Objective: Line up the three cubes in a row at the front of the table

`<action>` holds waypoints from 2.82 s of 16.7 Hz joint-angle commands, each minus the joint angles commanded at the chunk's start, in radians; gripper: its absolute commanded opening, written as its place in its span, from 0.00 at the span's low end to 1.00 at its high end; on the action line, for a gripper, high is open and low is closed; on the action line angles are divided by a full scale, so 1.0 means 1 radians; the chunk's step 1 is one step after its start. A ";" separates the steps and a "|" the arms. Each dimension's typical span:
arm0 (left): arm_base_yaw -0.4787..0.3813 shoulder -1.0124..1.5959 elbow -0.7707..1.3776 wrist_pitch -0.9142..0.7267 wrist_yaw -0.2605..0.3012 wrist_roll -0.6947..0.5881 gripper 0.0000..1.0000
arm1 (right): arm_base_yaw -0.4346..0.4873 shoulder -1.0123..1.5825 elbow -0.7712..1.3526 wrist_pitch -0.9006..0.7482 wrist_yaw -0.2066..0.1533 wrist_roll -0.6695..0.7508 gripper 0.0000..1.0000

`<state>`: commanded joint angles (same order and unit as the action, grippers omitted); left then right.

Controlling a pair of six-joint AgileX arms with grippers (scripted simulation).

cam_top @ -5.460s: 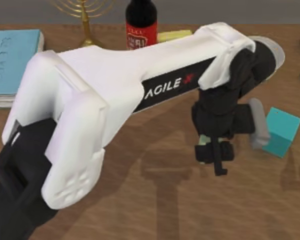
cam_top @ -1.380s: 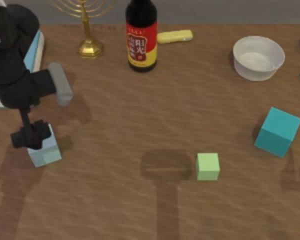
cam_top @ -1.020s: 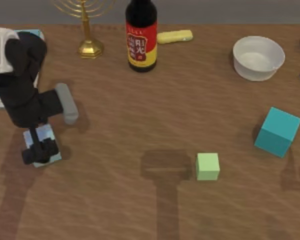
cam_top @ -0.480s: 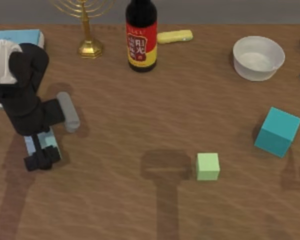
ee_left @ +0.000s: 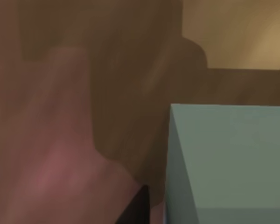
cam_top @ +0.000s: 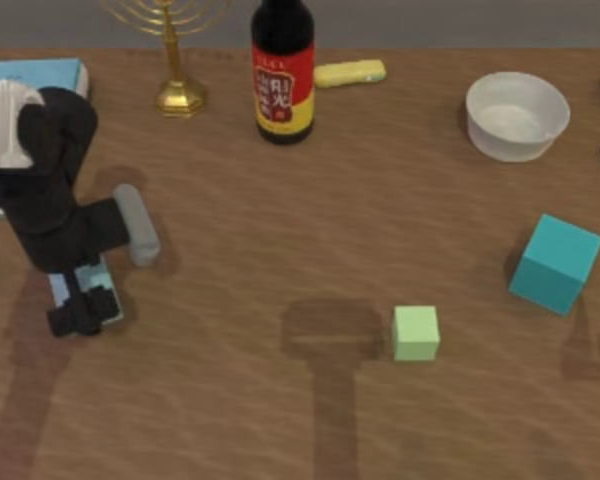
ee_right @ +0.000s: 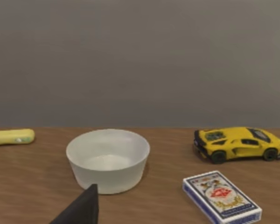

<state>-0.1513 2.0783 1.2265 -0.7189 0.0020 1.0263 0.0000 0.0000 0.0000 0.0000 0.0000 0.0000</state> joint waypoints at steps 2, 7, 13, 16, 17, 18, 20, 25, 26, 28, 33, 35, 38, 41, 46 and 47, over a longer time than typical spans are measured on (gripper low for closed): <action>0.000 0.000 0.000 0.000 0.000 0.000 0.17 | 0.000 0.000 0.000 0.000 0.000 0.000 1.00; 0.000 0.000 0.000 0.000 0.000 0.000 0.00 | 0.000 0.000 0.000 0.000 0.000 0.000 1.00; -0.003 -0.025 0.003 -0.023 0.009 -0.009 0.00 | 0.000 0.000 0.000 0.000 0.000 0.000 1.00; 0.001 -0.043 0.028 -0.064 0.008 -0.009 0.00 | 0.000 0.000 0.000 0.000 0.000 0.000 1.00; 0.004 -0.056 0.045 -0.095 0.008 -0.009 0.00 | 0.000 0.000 0.000 0.000 0.000 0.000 1.00; 0.006 -0.071 0.063 -0.132 0.008 -0.010 0.00 | 0.000 0.000 0.000 0.000 0.000 0.000 1.00; 0.011 -0.105 0.101 -0.208 0.008 -0.010 0.00 | 0.000 0.000 0.000 0.000 0.000 0.000 1.00; 0.016 -0.142 0.139 -0.275 0.009 -0.012 0.00 | 0.000 0.000 0.000 0.000 0.000 0.000 1.00; 0.016 -0.142 0.139 -0.275 0.009 -0.012 0.00 | 0.000 0.000 0.000 0.000 0.000 0.000 1.00; 0.008 -0.137 0.139 -0.273 0.008 -0.011 0.00 | 0.000 0.000 0.000 0.000 0.000 0.000 1.00; -0.155 -0.066 0.261 -0.331 0.008 -0.065 0.00 | 0.000 0.000 0.000 0.000 0.000 0.000 1.00; -0.278 -0.022 0.338 -0.369 0.008 -0.102 0.00 | 0.000 0.000 0.000 0.000 0.000 0.000 1.00; -0.469 0.041 0.457 -0.424 0.010 -0.164 0.00 | 0.000 0.000 0.000 0.000 0.000 0.000 1.00; -0.600 0.083 0.547 -0.464 0.011 -0.214 0.00 | 0.000 0.000 0.000 0.000 0.000 0.000 1.00; -0.635 0.096 0.576 -0.475 0.011 -0.231 0.00 | 0.000 0.000 0.000 0.000 0.000 0.000 1.00; -0.632 0.091 0.573 -0.473 0.011 -0.228 0.00 | 0.000 0.000 0.000 0.000 0.000 0.000 1.00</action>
<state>-0.7836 2.1692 1.7997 -1.1918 0.0133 0.7983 0.0000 0.0000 0.0000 0.0000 0.0000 0.0000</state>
